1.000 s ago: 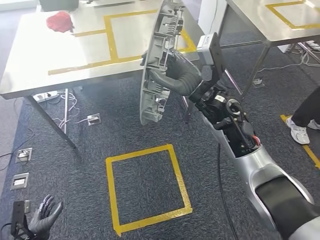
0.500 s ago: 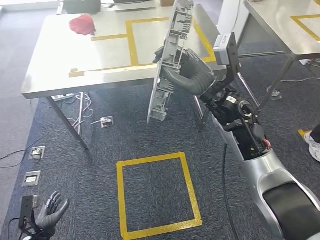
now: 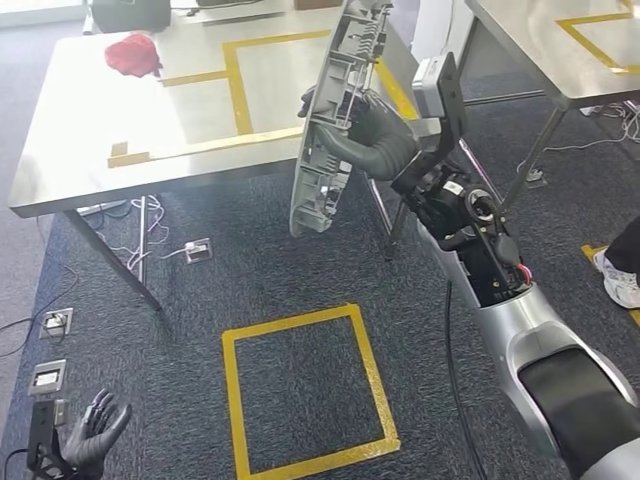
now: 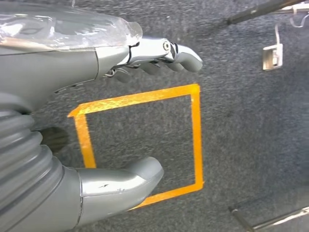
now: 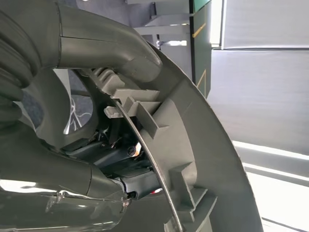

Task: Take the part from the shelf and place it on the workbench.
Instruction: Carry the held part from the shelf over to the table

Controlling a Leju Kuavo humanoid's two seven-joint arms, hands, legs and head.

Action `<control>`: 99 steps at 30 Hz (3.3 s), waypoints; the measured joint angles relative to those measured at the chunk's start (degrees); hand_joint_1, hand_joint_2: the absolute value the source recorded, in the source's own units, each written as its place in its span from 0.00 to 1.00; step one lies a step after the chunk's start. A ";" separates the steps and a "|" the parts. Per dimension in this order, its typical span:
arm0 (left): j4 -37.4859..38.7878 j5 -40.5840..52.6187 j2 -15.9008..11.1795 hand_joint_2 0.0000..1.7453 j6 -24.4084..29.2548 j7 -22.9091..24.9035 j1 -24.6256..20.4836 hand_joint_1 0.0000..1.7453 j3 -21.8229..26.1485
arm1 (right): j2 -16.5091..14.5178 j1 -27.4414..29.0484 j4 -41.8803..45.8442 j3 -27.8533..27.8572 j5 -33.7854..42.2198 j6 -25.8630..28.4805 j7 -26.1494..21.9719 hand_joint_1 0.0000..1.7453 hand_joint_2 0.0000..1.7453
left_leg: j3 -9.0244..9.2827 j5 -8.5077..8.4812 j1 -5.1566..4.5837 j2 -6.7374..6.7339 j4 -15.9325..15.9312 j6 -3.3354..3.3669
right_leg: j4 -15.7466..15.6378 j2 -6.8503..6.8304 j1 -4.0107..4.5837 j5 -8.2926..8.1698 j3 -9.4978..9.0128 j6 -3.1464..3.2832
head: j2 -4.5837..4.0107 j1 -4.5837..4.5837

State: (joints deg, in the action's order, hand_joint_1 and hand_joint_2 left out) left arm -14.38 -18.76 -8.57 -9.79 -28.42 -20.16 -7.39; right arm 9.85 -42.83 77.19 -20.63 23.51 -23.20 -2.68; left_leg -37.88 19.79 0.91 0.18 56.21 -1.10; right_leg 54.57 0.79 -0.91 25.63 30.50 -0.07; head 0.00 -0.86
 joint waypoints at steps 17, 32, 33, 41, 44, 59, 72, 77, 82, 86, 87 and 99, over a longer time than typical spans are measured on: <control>-0.03 0.34 0.26 1.00 -0.40 0.15 -0.29 0.00 -0.04 | 0.38 -0.54 -1.21 0.55 0.08 0.66 -0.05 1.00 1.00 | 4.95 4.30 -0.84 0.56 -1.18 1.75 | 1.24 -0.31 0.53 -3.43 3.82 -0.21 | 0.00 -2.77; -0.05 0.38 -0.14 1.00 -0.32 0.21 -0.08 0.00 -0.04 | 0.41 -1.00 -1.73 0.67 0.00 1.02 -0.29 1.00 1.00 | 0.88 0.67 -0.17 -0.07 -0.90 0.66 | 0.17 -0.04 0.15 0.17 -0.14 -0.66 | 0.00 -0.15; -0.05 0.43 -0.11 1.00 -0.31 0.26 -0.05 0.00 -0.04 | 0.44 -1.07 -1.74 0.74 0.01 1.18 -0.19 1.00 1.00 | 1.03 0.99 -0.20 -0.04 -1.11 1.09 | 0.20 -0.04 0.16 0.29 -0.34 -0.99 | 0.00 -0.26; -0.05 0.75 0.09 1.00 -0.31 0.66 0.05 0.00 -0.07 | 1.02 -0.43 -1.09 1.68 0.61 2.36 1.46 1.00 1.00 | 4.21 3.26 -0.38 0.20 -1.38 3.05 | 18.16 -0.38 -0.04 6.19 9.50 -1.93 | 0.00 -1.98; -0.05 0.75 0.19 1.00 -0.31 0.71 0.10 0.00 -0.07 | 1.13 -0.01 -0.93 1.84 0.78 2.40 1.57 1.00 1.00 | 6.29 4.66 -0.42 0.33 -1.42 2.71 | 8.39 -0.38 -0.01 -1.58 6.84 -1.44 | 0.00 -2.60; -0.07 0.75 0.16 1.00 -0.17 0.81 0.11 0.00 -0.07 | 1.15 -0.02 0.06 2.27 0.72 2.48 1.56 1.00 1.00 | -2.88 3.04 -0.01 0.05 7.26 0.19 | -0.84 -0.12 0.29 -0.99 -0.49 0.96 | 0.00 -0.50; -0.06 0.33 -0.08 1.00 -0.13 -0.45 1.43 0.00 -0.07 | 1.57 0.89 1.70 2.64 -0.01 2.90 2.05 1.00 1.00 | 4.73 3.06 -0.60 0.28 -2.27 3.15 | 17.31 -0.34 0.35 6.43 9.07 -1.71 | 0.00 -1.95; -0.07 0.25 -0.08 1.00 -0.13 -0.82 1.70 0.00 -0.07 | 1.61 0.91 2.22 2.68 0.00 3.04 2.23 1.00 1.00 | 7.59 5.33 -0.81 0.58 -2.18 2.33 | 0.74 -0.40 0.97 -3.68 4.18 -0.24 | 0.00 -2.84; -0.07 0.40 -0.16 1.00 -0.05 -0.75 1.42 0.00 -0.07 | 1.62 0.58 2.70 2.78 0.01 3.09 2.19 1.00 1.00 | 6.56 7.23 -0.77 0.32 1.58 0.63 | -1.29 -0.46 0.71 -3.18 1.73 1.33 | 0.00 -2.45; -0.07 0.80 -0.07 1.00 0.11 -0.06 1.13 0.00 -0.11 | 1.76 0.43 3.01 3.02 0.07 3.14 2.89 1.00 1.00 | -2.70 11.47 -0.26 0.20 15.12 -0.28 | -1.38 -0.30 0.62 -2.26 0.89 1.63 | 0.00 -1.21; -0.07 0.88 -0.02 1.00 0.11 0.15 1.10 0.00 -0.14 | 1.87 0.46 3.09 3.10 0.16 3.17 3.34 1.00 1.00 | -3.77 10.68 -0.14 0.18 15.33 -0.34 | -1.38 -0.24 0.60 -1.88 0.50 1.56 | 0.00 -1.03; -0.07 1.00 0.20 1.00 0.06 0.61 -0.36 0.00 -0.22 | 3.09 -0.05 4.07 3.64 0.80 3.62 3.95 1.00 1.00 | 3.65 2.15 -0.31 0.10 -2.78 2.96 | 9.13 -0.30 0.35 4.76 3.45 -1.42 | 0.00 -1.01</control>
State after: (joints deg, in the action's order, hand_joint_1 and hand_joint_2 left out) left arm -14.45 -17.76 -8.37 -9.73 -27.81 -20.52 -7.61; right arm 12.93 -42.87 81.26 -16.99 24.30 -19.58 1.27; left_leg -34.23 21.94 0.60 0.28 53.43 1.86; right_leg 63.71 0.49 -0.56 30.39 33.95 -1.49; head 0.00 -1.87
